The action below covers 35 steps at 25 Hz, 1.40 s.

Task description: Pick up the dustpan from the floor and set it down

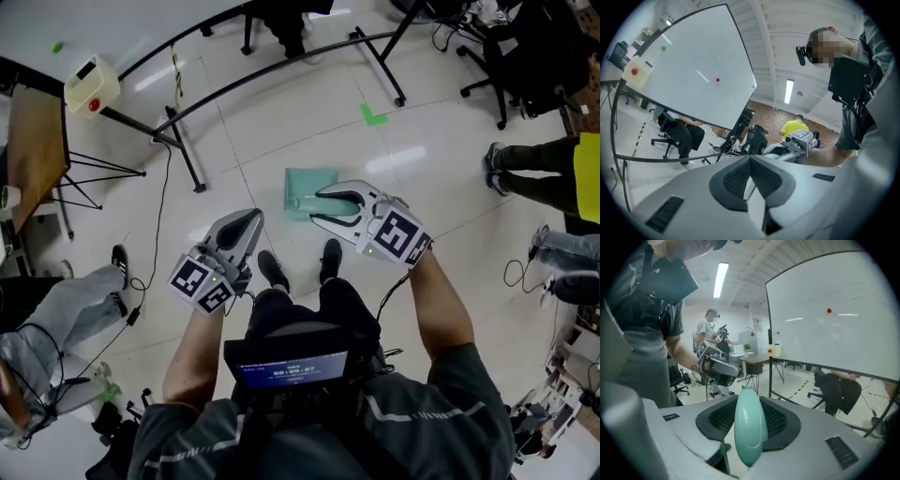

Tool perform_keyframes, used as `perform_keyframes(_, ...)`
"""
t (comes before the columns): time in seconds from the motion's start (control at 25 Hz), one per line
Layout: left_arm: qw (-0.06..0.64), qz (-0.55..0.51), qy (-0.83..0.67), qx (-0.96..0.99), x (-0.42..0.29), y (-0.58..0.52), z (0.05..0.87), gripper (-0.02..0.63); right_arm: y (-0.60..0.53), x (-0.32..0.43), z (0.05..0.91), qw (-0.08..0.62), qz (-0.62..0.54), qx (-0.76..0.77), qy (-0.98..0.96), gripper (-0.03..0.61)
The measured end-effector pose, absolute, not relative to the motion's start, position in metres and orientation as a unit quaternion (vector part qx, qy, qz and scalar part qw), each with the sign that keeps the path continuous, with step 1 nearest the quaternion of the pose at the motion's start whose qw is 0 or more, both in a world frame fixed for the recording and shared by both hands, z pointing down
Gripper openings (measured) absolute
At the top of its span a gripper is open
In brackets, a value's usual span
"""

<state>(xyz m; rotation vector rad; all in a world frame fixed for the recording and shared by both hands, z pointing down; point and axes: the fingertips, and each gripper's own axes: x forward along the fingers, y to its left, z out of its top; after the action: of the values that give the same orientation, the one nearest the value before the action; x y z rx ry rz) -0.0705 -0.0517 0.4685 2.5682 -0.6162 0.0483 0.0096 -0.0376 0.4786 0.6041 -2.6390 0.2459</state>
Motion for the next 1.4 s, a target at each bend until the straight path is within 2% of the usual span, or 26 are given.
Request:
perform_keyframes(0.24, 0.21, -0.012, -0.204, 0.956, -0.072, -0.015, 0.345, 0.021, 0.002, 0.015, 0.353, 0.178, 0.057, 0.236, -0.954, 0.173)
perform_keyframes(0.52, 0.169, -0.033, -0.196, 0.965, -0.078, 0.015, 0.271, 0.02, 0.025, 0.012, 0.278, 0.152, 0.023, 0.259, -0.954, 0.174)
perform_keyframes(1.04, 0.147, -0.023, -0.19, 0.97, -0.085, 0.028, 0.252, 0.02, 0.033, 0.001, 0.251, 0.145, 0.007, 0.257, -0.956, 0.173)
perform_keyframes(1.4, 0.166, -0.02, -0.2, 0.965, -0.102, 0.02, 0.264, 0.019, 0.03, -0.003, 0.248, 0.142, 0.007, 0.254, -0.957, 0.173)
